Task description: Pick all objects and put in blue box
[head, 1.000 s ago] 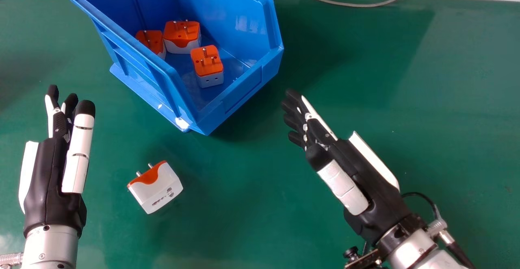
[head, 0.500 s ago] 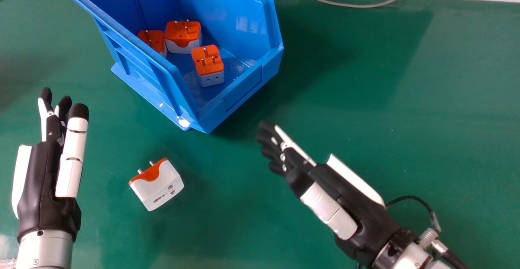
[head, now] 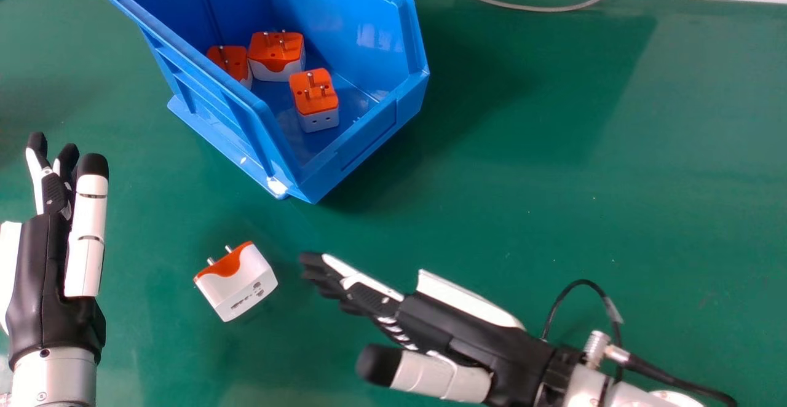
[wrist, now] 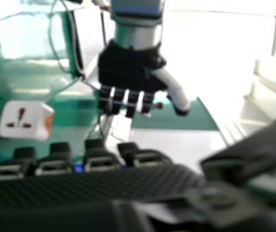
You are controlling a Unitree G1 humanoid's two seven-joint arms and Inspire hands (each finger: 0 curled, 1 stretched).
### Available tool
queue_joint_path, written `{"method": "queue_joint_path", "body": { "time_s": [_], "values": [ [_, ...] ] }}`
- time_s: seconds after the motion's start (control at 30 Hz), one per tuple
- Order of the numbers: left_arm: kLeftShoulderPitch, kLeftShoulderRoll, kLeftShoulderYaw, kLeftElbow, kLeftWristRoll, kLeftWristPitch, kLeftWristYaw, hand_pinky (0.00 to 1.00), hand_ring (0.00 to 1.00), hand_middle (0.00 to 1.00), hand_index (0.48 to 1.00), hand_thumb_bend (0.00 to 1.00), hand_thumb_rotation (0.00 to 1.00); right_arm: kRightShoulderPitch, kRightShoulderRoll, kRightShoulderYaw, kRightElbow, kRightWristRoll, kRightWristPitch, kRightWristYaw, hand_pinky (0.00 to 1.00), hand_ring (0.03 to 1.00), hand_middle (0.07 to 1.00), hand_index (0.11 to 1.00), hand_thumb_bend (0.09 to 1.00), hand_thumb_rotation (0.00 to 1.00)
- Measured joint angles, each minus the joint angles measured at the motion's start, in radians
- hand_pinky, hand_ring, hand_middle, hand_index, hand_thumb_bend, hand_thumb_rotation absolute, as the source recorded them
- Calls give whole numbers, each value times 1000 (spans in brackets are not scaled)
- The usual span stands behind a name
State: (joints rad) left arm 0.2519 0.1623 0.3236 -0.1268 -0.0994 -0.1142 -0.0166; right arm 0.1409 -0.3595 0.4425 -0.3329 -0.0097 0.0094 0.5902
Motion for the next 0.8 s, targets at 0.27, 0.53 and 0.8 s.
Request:
{"method": "queue_joint_path", "body": {
  "time_s": [0.27, 0.53, 0.8],
  "values": [
    [-14, -6, 3, 0, -18, 29, 5, 1000, 1000, 1000, 1000, 502, 921, -117, 33, 69, 19, -117, -13, -12, 994, 1000, 1000, 1000, 689, 993],
    [-12, 5, 4, -1, -19, 40, -18, 1000, 1000, 1000, 1000, 512, 923, -249, 38, 156, 21, -443, -125, -89, 997, 1000, 1000, 999, 719, 778],
    [-6, 13, 11, -6, -22, 45, -46, 1000, 1000, 1000, 1000, 519, 923, -377, 54, 233, 103, -738, -243, -192, 1000, 1000, 1000, 1000, 803, 454]
  ]
}}
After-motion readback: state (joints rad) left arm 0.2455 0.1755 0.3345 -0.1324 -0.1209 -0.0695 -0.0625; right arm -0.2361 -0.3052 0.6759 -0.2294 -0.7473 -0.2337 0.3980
